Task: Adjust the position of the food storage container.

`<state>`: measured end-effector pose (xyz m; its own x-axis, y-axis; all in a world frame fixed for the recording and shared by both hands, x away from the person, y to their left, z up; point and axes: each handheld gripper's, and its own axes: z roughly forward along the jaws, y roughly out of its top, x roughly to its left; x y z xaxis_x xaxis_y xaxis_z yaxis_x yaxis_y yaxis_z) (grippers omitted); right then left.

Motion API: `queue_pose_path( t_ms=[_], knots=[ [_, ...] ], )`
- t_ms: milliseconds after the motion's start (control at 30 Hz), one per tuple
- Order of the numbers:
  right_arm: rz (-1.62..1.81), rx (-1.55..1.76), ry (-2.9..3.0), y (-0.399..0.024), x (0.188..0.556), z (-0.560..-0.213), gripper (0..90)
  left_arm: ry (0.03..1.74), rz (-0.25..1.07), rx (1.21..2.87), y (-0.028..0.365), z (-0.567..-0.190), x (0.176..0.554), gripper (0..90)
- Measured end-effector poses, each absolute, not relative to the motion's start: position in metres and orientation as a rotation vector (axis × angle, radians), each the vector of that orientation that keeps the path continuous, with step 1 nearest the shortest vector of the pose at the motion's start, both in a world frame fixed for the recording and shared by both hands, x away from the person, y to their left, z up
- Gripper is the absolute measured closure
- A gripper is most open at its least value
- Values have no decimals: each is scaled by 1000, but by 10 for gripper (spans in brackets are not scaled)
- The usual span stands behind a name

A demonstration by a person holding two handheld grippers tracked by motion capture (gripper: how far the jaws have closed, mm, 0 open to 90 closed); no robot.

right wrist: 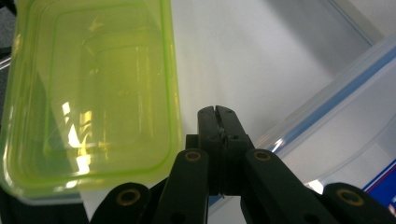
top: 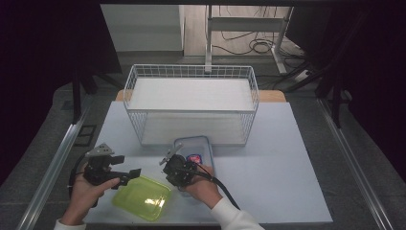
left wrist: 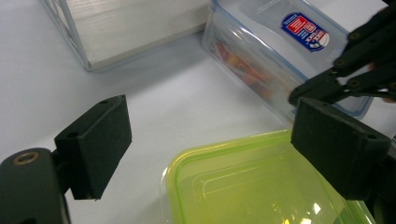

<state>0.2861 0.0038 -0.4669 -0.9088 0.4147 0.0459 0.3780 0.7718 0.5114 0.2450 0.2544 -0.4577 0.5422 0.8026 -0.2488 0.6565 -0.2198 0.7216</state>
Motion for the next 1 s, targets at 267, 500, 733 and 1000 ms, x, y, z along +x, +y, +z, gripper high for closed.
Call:
queue_pose_path(
  t_ms=[267,500,733,1000],
  knots=[
    [764,636,2897,-19,275,-467,890,1181,231,1945,256,-455,243,121],
    [729,662,2866,-59,263,-465,890,1175,228,1955,254,-456,243,121],
    [708,724,2815,-102,256,-464,890,1172,219,1964,249,-457,243,119],
    [720,793,2774,-135,262,-463,890,1172,220,1961,250,-455,242,118]
  ],
)
